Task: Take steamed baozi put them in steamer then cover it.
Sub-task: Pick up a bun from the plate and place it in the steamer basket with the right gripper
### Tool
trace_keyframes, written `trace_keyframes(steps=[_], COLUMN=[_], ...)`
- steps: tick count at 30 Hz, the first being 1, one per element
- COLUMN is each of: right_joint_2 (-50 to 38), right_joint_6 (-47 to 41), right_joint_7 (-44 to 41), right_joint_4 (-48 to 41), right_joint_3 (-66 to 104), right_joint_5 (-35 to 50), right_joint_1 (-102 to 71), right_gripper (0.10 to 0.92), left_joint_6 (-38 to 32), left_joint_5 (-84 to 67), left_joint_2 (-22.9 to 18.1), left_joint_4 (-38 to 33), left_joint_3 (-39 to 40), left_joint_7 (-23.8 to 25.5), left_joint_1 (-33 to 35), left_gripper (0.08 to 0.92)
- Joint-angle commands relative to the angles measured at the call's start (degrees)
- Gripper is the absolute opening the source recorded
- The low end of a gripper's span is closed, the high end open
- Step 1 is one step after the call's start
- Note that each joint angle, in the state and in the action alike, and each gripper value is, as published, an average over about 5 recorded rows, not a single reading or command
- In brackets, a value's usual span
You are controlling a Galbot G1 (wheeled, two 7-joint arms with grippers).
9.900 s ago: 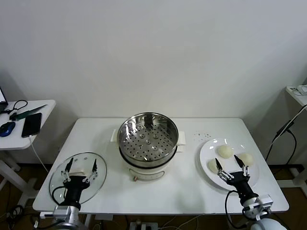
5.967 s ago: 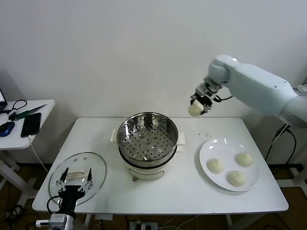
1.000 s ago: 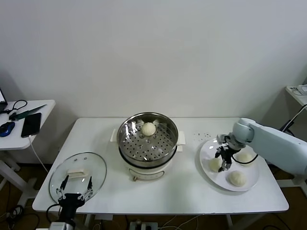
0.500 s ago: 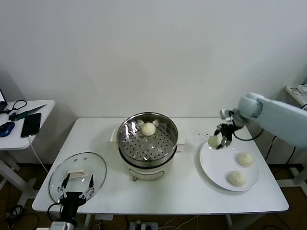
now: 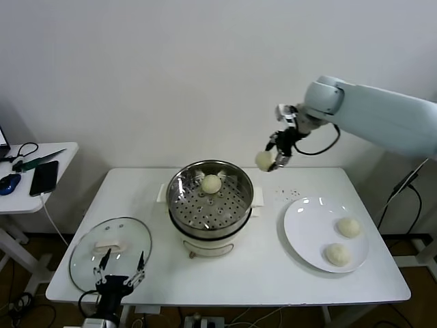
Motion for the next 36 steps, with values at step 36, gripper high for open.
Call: trace_keyframes(steps=[36], right_joint_2=[25.40], right_joint_6=[-2.46], right_joint_7=[5.91], right_joint_4=[-11.70], right_joint_3=[-1.17], right_joint_5=[1.88], right_joint_1=[-15.50], right_gripper=[0.696], left_joint_6=[0.62], left_joint_5=[-1.77], left_joint_2=[0.49], left_joint_4=[2.33], left_joint_3=[0.17], left_joint_7=[-0.10], left_joint_1=[-0.19], left_gripper=[0.823])
